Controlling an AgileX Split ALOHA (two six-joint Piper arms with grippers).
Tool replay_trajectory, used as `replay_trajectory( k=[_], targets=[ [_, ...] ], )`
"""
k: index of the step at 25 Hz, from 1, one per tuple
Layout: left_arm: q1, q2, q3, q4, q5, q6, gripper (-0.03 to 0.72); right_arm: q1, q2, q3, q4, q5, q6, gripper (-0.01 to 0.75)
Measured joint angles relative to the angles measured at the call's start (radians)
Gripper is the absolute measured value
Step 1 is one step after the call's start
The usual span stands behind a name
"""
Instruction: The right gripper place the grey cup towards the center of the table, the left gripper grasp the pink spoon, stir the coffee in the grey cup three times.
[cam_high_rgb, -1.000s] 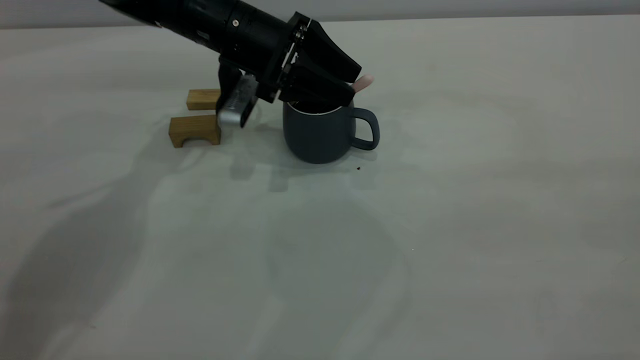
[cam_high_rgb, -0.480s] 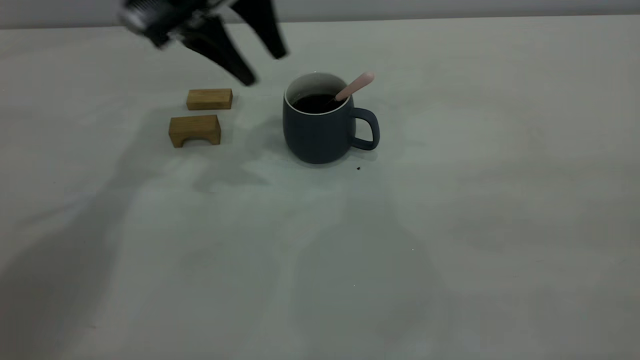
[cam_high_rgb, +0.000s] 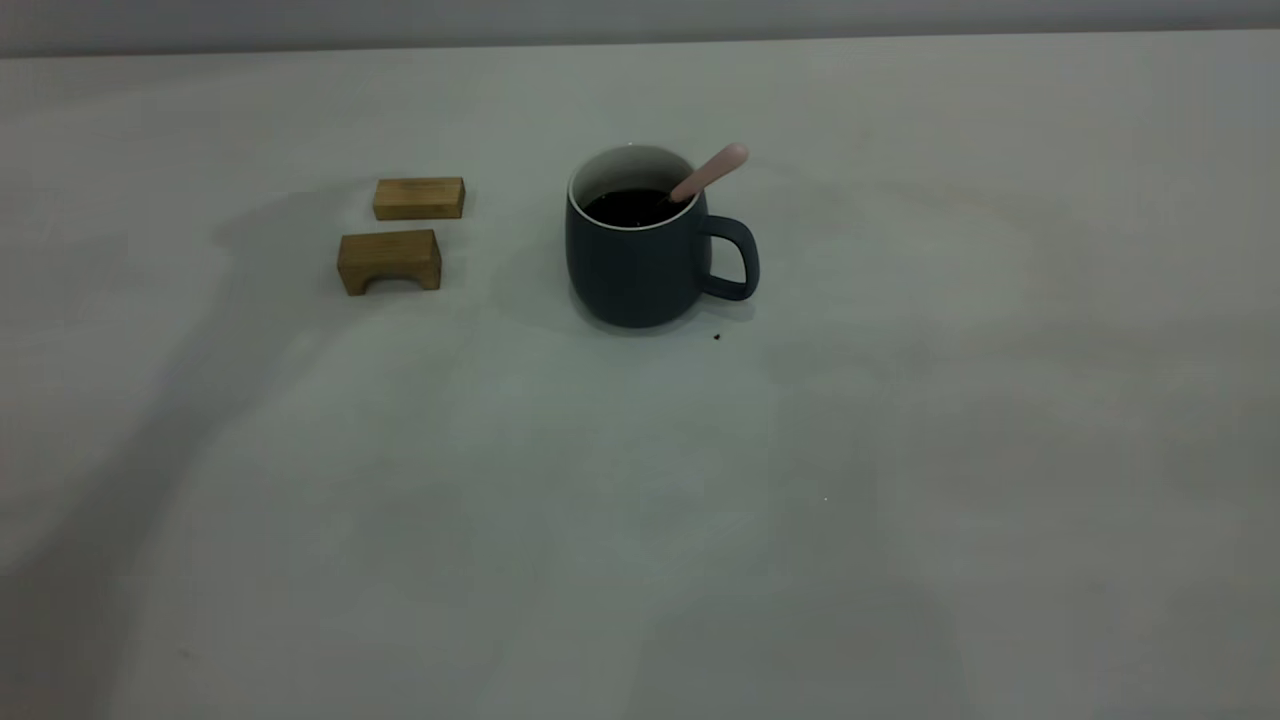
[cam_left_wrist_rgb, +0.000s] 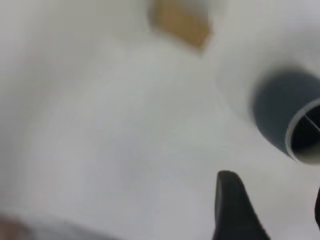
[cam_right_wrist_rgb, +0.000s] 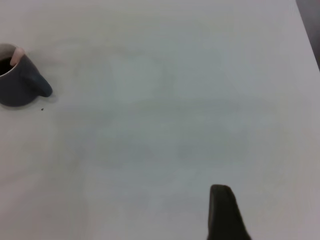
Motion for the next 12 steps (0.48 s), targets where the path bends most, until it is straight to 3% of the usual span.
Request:
replay_trajectory(
  k=[6,12],
  targets=[
    [-0.045,-0.296,0.056,0.196,0.000,0.526,0.451,0.000,0.000,0.000,0.000,0.000,0.000,0.493],
    [-0.052,-0.614,0.285,0.215,0.000,0.628,0.451,0.000,0.000,0.000,0.000,0.000,0.000,0.493]
  ],
)
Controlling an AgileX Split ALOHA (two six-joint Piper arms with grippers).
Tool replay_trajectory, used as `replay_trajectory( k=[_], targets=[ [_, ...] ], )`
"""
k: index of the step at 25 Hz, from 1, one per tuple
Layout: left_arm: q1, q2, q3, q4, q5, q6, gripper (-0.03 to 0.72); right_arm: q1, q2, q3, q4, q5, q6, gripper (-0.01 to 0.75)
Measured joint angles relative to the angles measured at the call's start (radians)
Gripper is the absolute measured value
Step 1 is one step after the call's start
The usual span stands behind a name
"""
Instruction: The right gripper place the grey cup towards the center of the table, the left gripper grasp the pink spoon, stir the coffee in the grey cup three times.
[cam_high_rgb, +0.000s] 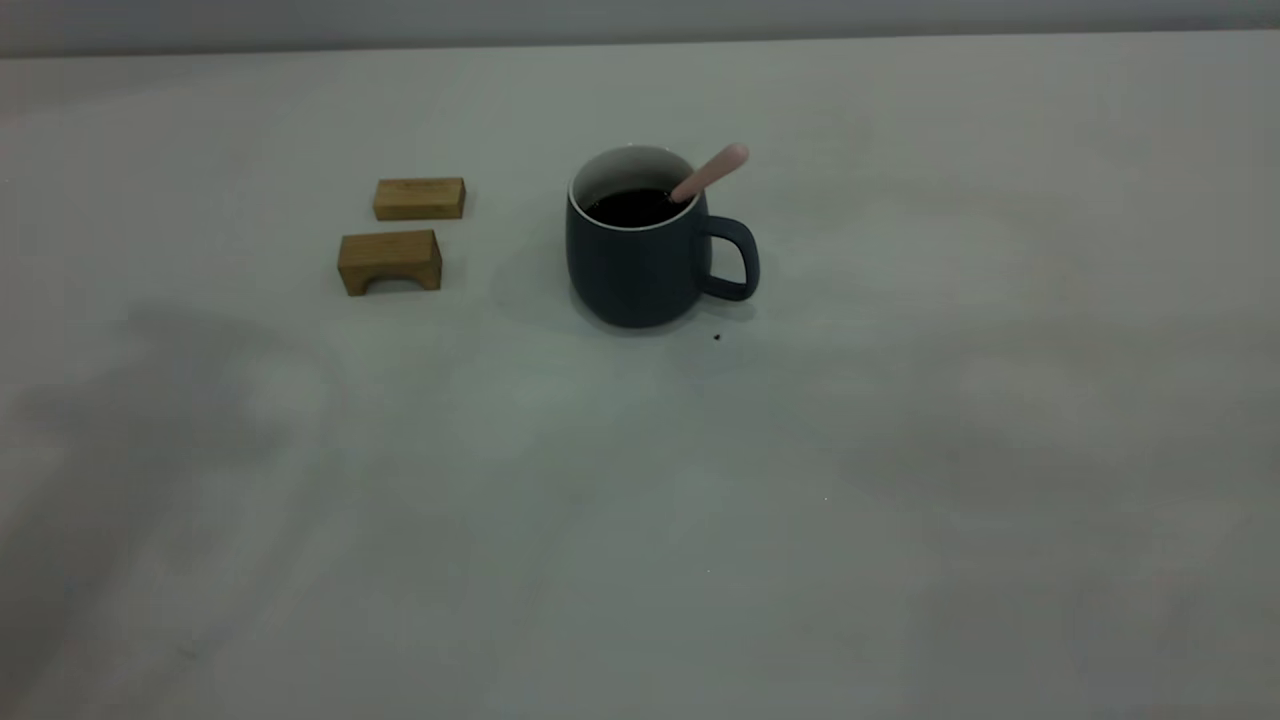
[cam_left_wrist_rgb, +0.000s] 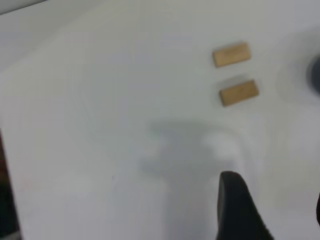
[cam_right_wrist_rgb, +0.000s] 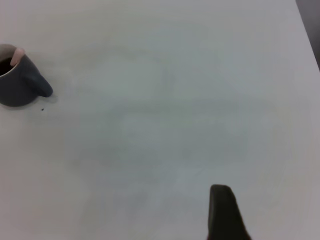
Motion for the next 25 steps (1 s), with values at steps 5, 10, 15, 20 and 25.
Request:
replay_trajectory(
  k=[5,10,15,20,25],
  targets=[
    [0.000,-0.273,0.332,0.006,0.000,-0.034,0.451,0.000,0.000,0.000,0.000,0.000,0.000,0.493],
    [0.001,-0.575,0.665,-0.026,-0.016,-0.084,0.451,0.000,0.000,0.000,0.000,0.000,0.000,0.493],
    [0.094,-0.901,0.926,-0.103,-0.082,-0.068,0.451,0.000,0.000,0.000,0.000,0.000,0.000,0.493],
    [0.234,-1.160,1.029,-0.114,-0.052,-0.045,0.451,0.000,0.000,0.000,0.000,0.000,0.000,0.493],
    [0.322,-1.322,1.031,-0.114,-0.050,-0.040,0.451,0.000,0.000,0.000,0.000,0.000,0.000,0.493]
  ],
)
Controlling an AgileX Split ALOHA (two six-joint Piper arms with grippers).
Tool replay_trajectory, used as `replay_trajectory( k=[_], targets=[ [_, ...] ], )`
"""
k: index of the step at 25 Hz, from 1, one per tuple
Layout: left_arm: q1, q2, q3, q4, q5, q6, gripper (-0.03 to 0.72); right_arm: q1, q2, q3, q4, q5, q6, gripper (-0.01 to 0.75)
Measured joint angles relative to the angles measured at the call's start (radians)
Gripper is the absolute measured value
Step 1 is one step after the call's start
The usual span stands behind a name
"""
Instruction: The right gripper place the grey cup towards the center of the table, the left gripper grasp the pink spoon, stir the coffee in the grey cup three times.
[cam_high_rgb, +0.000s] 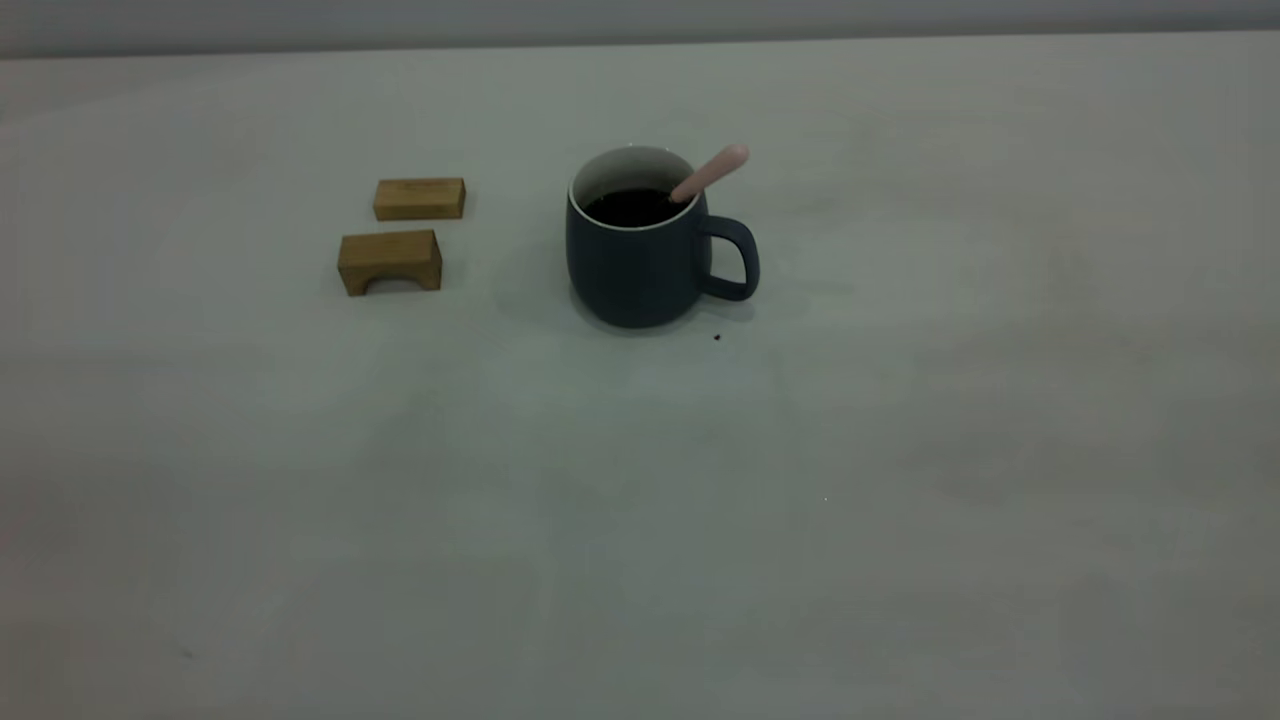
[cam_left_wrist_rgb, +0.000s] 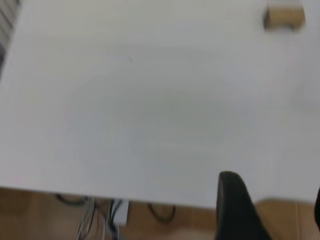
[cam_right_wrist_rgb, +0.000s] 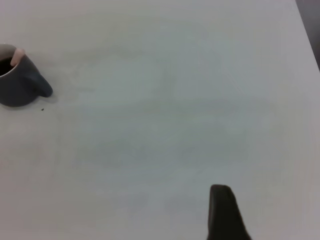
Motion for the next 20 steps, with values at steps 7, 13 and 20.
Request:
replay_trajectory(
  k=[7,13,20],
  targets=[
    [0.008,-0.068,0.000,0.000,0.010,0.005,0.451,0.000,0.000,0.000,0.000,0.000,0.000,0.493],
    [0.008,-0.069,0.000,0.000,0.010,0.005,0.451,0.000,0.000,0.000,0.000,0.000,0.000,0.493],
    [0.008,-0.069,0.000,0.000,0.010,0.007,0.451,0.000,0.000,0.000,0.000,0.000,0.000,0.493]
  ],
)
